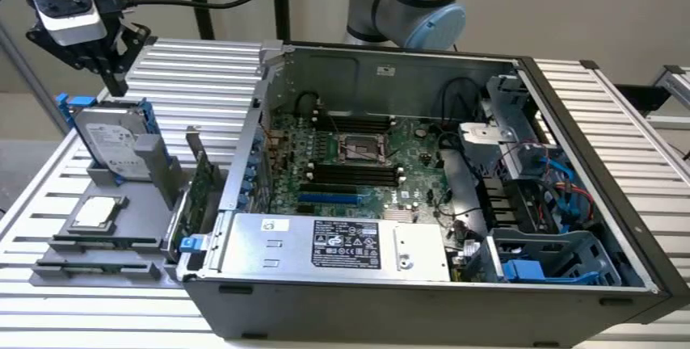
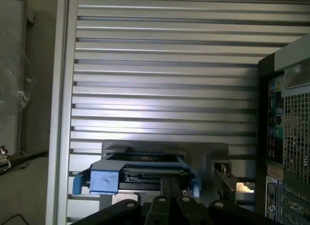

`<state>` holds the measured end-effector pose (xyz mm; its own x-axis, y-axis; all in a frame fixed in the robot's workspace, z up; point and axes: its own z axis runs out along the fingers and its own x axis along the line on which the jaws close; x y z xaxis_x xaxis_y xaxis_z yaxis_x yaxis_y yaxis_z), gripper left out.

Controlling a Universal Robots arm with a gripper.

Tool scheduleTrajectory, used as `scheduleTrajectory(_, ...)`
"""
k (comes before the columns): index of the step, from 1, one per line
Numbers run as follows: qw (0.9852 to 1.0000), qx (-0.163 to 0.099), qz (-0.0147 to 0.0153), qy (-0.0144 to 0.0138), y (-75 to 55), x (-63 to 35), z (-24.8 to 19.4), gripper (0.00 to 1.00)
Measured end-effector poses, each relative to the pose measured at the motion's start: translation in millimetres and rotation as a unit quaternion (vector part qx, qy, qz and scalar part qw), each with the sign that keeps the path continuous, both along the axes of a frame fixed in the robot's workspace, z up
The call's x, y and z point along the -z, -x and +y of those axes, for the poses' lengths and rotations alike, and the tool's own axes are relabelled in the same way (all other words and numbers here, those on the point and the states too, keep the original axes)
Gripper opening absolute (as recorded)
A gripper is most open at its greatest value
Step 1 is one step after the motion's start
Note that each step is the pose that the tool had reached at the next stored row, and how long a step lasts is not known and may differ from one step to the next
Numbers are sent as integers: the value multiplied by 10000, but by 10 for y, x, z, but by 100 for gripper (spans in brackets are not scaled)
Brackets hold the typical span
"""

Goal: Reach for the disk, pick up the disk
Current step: 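Pick up the disk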

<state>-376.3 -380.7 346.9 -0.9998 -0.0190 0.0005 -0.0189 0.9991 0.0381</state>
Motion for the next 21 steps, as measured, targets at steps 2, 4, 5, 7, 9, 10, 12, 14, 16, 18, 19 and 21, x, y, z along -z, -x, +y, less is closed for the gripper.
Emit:
scheduleTrajectory(2,10000,-1,0,0,85,0,0,11)
scheduleTrajectory(4,10000,-1,0,0,169,-1,-1,11)
scheduleTrajectory(5,10000,-1,0,0,213,-2,0,11)
scheduleTrajectory(7,10000,-1,-1,0,301,-6,0,11)
scheduleTrajectory(9,10000,-1,0,0,381,-14,1,11)
scheduleTrajectory(10,10000,-1,0,2,418,-20,3,11)
scheduleTrajectory(12,10000,-1,0,8,485,-34,13,11)
scheduleTrajectory(14,10000,-1,0,14,550,-46,18,11)
scheduleTrajectory(16,10000,-1,0,18,563,-46,18,11)
scheduleTrajectory(18,10000,-1,0,18,563,-46,18,11)
scheduleTrajectory(19,10000,-1,-1,18,561,-46,18,11)
scheduleTrajectory(21,10000,-45,1,18,551,-46,18,11)
